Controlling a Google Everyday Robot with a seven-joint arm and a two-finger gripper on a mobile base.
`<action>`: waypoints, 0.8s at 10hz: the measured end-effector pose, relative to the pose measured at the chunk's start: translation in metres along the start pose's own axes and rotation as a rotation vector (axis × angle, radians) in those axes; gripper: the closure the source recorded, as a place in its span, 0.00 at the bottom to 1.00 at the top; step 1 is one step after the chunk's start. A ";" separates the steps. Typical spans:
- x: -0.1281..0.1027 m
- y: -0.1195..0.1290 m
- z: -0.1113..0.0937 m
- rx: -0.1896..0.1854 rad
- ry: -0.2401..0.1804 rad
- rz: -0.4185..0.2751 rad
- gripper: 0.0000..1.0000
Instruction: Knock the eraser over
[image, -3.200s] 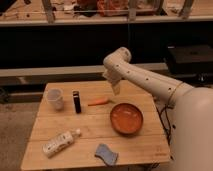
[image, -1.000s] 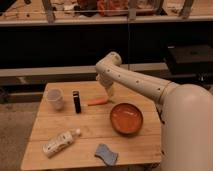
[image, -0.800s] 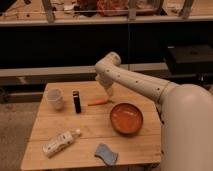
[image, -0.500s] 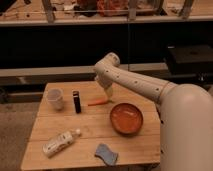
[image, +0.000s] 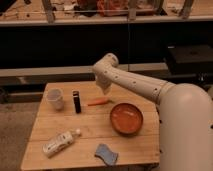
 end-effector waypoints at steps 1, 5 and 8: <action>-0.001 -0.001 0.001 0.000 -0.001 -0.004 0.76; -0.007 -0.005 0.005 0.007 -0.008 -0.019 0.91; -0.009 -0.007 0.008 0.013 -0.012 -0.030 0.91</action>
